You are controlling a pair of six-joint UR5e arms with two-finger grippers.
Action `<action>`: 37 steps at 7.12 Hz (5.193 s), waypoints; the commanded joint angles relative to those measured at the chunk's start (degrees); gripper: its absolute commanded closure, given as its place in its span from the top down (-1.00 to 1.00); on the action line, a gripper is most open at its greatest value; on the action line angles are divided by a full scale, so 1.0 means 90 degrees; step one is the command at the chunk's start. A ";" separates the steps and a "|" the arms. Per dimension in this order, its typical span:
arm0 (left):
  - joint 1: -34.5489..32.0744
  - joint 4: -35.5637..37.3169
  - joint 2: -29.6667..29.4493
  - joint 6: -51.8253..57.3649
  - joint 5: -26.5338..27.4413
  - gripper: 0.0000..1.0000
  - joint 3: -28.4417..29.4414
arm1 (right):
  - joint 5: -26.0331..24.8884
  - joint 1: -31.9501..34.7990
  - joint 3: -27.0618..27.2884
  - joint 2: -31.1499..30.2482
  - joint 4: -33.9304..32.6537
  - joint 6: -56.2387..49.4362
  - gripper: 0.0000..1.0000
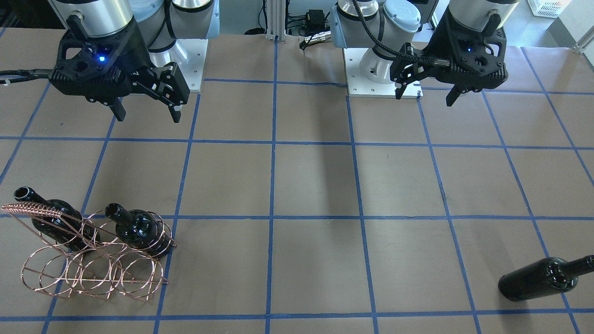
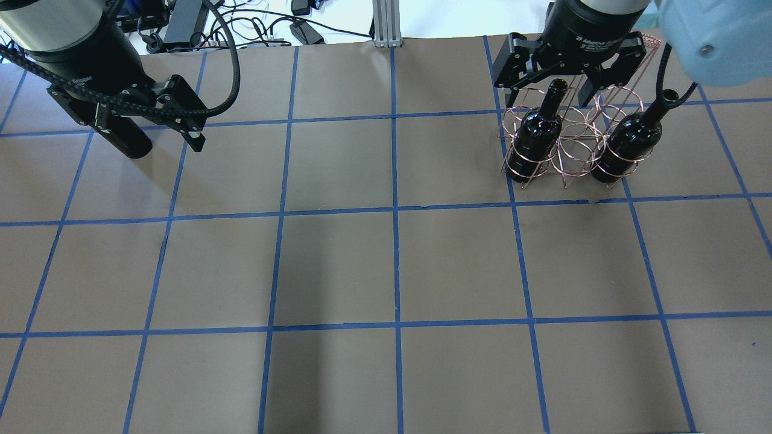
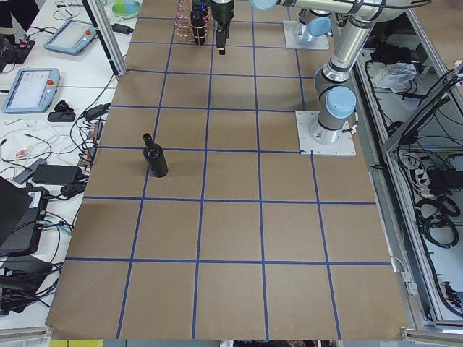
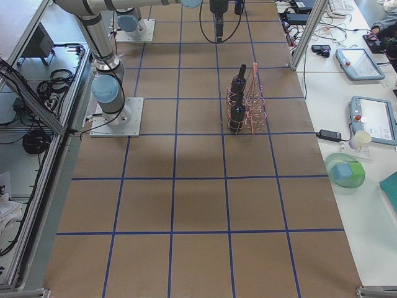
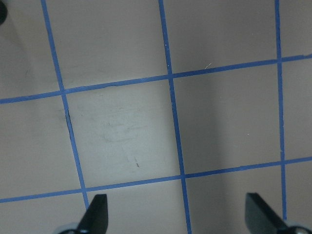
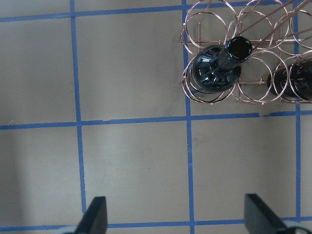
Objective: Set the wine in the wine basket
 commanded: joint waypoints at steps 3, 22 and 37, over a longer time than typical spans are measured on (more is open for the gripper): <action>0.0228 0.0010 -0.0012 0.0005 0.0006 1.00 -0.0013 | -0.0052 -0.0122 0.0003 0.0040 -0.0013 -0.0892 1.00; 0.2738 0.2509 -0.3801 0.2437 -0.0297 1.00 0.2223 | 0.0016 -0.0112 0.0013 0.0001 -0.0052 -0.0863 1.00; 0.2729 0.2774 -0.3890 0.2388 -0.0512 -1.00 0.2066 | -0.0013 -0.0112 0.0013 -0.0019 -0.0072 -0.0853 1.00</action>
